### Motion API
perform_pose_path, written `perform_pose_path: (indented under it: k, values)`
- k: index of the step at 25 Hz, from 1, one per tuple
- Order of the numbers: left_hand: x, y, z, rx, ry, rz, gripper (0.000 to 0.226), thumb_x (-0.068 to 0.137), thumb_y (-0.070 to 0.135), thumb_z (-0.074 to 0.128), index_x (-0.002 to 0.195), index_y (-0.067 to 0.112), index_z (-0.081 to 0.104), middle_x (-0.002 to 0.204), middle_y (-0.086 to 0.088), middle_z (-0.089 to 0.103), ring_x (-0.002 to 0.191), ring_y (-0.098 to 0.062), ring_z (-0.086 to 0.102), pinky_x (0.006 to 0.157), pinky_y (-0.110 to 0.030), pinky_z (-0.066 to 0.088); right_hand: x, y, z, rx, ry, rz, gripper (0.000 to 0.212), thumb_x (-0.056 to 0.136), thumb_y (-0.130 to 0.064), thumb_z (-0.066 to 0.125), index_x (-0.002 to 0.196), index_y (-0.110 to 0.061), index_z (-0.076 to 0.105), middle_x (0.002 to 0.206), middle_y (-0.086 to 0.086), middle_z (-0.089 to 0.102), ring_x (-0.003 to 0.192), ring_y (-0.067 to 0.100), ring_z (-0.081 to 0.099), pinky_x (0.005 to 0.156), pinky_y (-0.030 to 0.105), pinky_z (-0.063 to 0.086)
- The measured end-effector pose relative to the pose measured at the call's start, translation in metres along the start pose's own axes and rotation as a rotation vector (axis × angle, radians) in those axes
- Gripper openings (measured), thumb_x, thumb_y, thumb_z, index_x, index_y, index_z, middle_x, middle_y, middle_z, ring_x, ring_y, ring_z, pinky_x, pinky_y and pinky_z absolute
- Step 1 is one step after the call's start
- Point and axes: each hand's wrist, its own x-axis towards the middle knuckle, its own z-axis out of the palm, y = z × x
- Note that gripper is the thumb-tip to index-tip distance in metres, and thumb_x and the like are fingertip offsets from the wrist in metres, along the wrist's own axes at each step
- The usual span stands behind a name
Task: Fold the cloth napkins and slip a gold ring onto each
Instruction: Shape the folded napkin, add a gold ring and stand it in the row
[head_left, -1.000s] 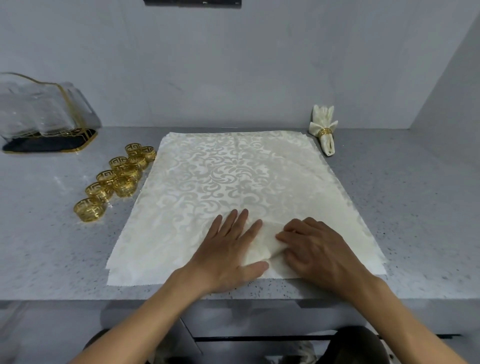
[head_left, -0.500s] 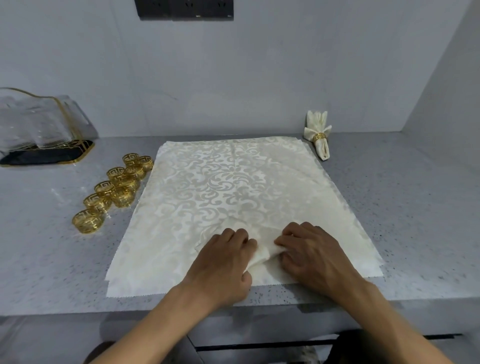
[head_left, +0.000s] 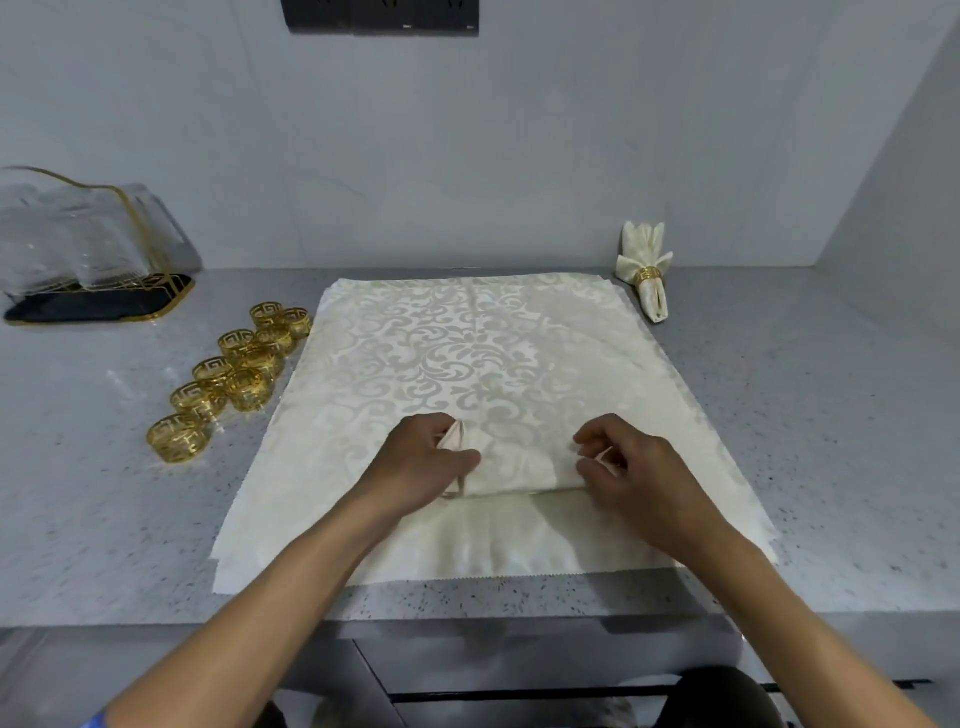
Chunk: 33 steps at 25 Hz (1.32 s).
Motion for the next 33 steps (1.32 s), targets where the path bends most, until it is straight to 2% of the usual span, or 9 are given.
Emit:
perform_pose_path:
  k: [5, 11, 16, 20, 21, 23, 26, 30, 33]
  values:
    - [-0.004, -0.008, 0.006, 0.369, 0.126, 0.254, 0.03, 0.09, 0.03, 0.065, 0.112, 0.038, 0.047, 0.094, 0.011, 0.055, 0.085, -0.015, 0.06, 0.073, -0.033, 0.046, 0.001, 0.016, 0.013, -0.183, 0.093, -0.068, 0.006, 0.091, -0.028, 0.067, 0.084, -0.027, 0.068, 0.078, -0.014, 0.066, 0.078, 0.006, 0.054, 0.071, 0.032, 0.048]
    - [0.008, -0.033, 0.003, 0.369, 0.148, 0.333, 0.019, 0.085, 0.041, 0.07, 0.101, 0.043, 0.061, 0.104, 0.018, 0.045, 0.105, -0.009, 0.049, 0.085, -0.031, 0.048, -0.02, 0.008, 0.01, -0.644, 0.239, -0.377, 0.023, 0.09, -0.021, 0.056, 0.09, -0.012, 0.077, 0.11, 0.004, 0.073, 0.106, 0.029, 0.063, 0.091, 0.043, 0.047]
    - [0.005, -0.037, 0.003, 0.335, 0.155, 0.352, 0.022, 0.086, 0.042, 0.069, 0.107, 0.04, 0.06, 0.103, 0.011, 0.054, 0.106, -0.015, 0.051, 0.091, -0.037, 0.046, -0.033, -0.032, 0.057, -0.612, 0.032, -0.371, 0.051, 0.095, -0.037, 0.04, 0.135, -0.011, 0.059, 0.143, 0.007, 0.055, 0.13, 0.026, 0.053, 0.109, 0.04, 0.035]
    - [-0.004, -0.032, -0.005, 0.308, 0.074, 0.341, 0.035, 0.09, 0.043, 0.065, 0.123, 0.036, 0.057, 0.109, 0.008, 0.057, 0.107, -0.014, 0.052, 0.094, -0.036, 0.046, -0.037, -0.028, 0.067, -0.613, -0.054, -0.302, 0.064, 0.098, -0.056, 0.023, 0.139, -0.019, 0.055, 0.145, 0.001, 0.052, 0.132, 0.028, 0.05, 0.107, 0.042, 0.029]
    - [-0.009, -0.033, -0.016, 0.24, 0.113, 0.325, 0.034, 0.091, 0.043, 0.063, 0.124, 0.034, 0.057, 0.109, 0.009, 0.059, 0.104, -0.011, 0.054, 0.092, -0.034, 0.047, -0.036, -0.028, 0.066, -0.611, -0.062, -0.288, 0.068, 0.098, -0.059, 0.016, 0.138, -0.02, 0.056, 0.145, 0.0, 0.053, 0.132, 0.027, 0.05, 0.107, 0.043, 0.031]
    - [-0.018, -0.046, -0.052, 0.288, 0.412, 0.297, 0.026, 0.094, 0.037, 0.06, 0.118, 0.027, 0.062, 0.109, 0.008, 0.062, 0.099, -0.011, 0.057, 0.088, -0.035, 0.05, -0.033, -0.03, 0.065, -0.61, -0.075, -0.281, 0.07, 0.098, -0.06, 0.013, 0.136, -0.022, 0.057, 0.143, -0.001, 0.055, 0.13, 0.027, 0.052, 0.105, 0.042, 0.032]
    - [-0.029, -0.083, -0.124, 0.744, 0.832, 0.159, 0.024, 0.095, 0.029, 0.056, 0.117, 0.017, 0.058, 0.117, -0.002, 0.055, 0.102, -0.022, 0.053, 0.083, -0.037, 0.046, -0.033, -0.031, 0.067, -0.598, -0.049, -0.289, 0.065, 0.097, -0.057, 0.02, 0.134, -0.02, 0.06, 0.141, 0.0, 0.057, 0.128, 0.028, 0.054, 0.103, 0.041, 0.032]
    - [-0.019, -0.116, -0.166, 0.796, 0.819, -0.09, 0.022, 0.097, 0.027, 0.052, 0.114, 0.014, 0.058, 0.109, -0.01, 0.062, 0.089, -0.029, 0.057, 0.069, -0.037, 0.045, -0.034, -0.031, 0.065, -0.587, -0.034, -0.29, 0.071, 0.099, -0.059, 0.014, 0.13, -0.019, 0.064, 0.137, 0.0, 0.06, 0.125, 0.028, 0.058, 0.101, 0.04, 0.033]
    - [-0.023, -0.101, -0.163, 0.689, 0.828, 0.018, 0.013, 0.096, 0.023, 0.058, 0.104, 0.016, 0.066, 0.095, -0.008, 0.071, 0.073, -0.02, 0.053, 0.063, -0.031, 0.039, -0.032, -0.032, 0.062, -0.557, -0.035, -0.302, 0.056, 0.094, -0.053, 0.033, 0.131, -0.023, 0.062, 0.139, -0.003, 0.058, 0.127, 0.025, 0.056, 0.104, 0.041, 0.042]
